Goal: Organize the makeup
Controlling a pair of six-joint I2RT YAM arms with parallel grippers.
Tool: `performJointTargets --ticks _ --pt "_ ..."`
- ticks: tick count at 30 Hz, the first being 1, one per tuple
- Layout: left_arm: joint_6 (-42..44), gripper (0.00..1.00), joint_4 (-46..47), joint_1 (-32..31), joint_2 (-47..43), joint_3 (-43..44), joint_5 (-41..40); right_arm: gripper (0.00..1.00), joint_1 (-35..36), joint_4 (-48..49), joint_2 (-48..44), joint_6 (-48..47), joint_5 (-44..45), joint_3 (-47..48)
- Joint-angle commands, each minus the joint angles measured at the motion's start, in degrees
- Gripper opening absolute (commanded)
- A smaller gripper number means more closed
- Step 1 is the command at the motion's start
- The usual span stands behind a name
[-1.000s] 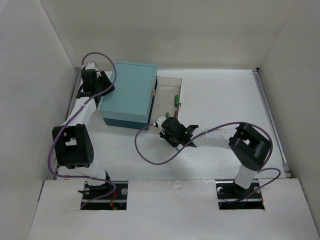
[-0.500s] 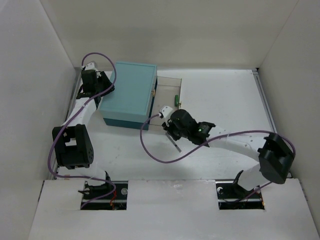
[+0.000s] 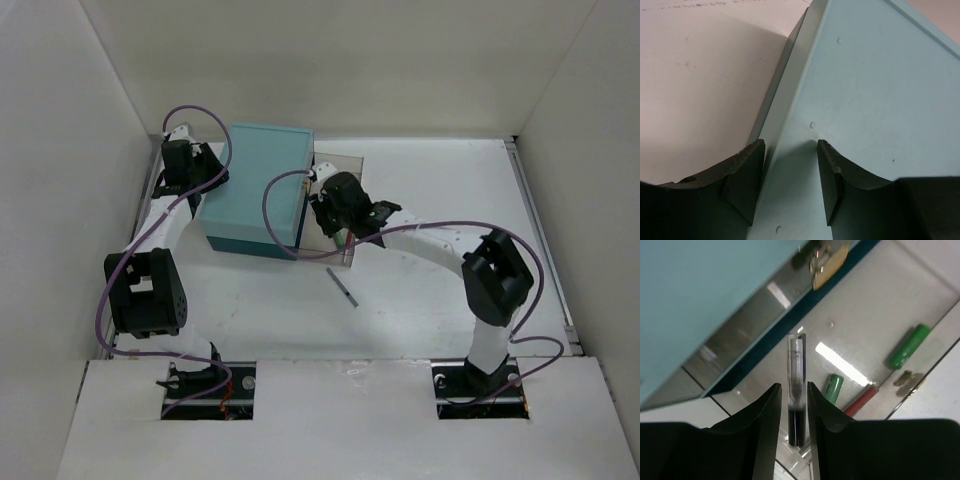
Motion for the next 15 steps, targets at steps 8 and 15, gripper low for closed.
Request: performJointTargets --ticks 8,15 --pt "1.9 0.43 -8.6 1.0 0.2 -3.5 0.2 0.59 1.6 0.0 -13.1 4.7 0.6 -9.3" --pt "2.1 0.43 -8.7 0.7 -0.5 -3.7 0.3 0.63 9.3 -1.8 -23.4 6.8 -2.5 -27.5"
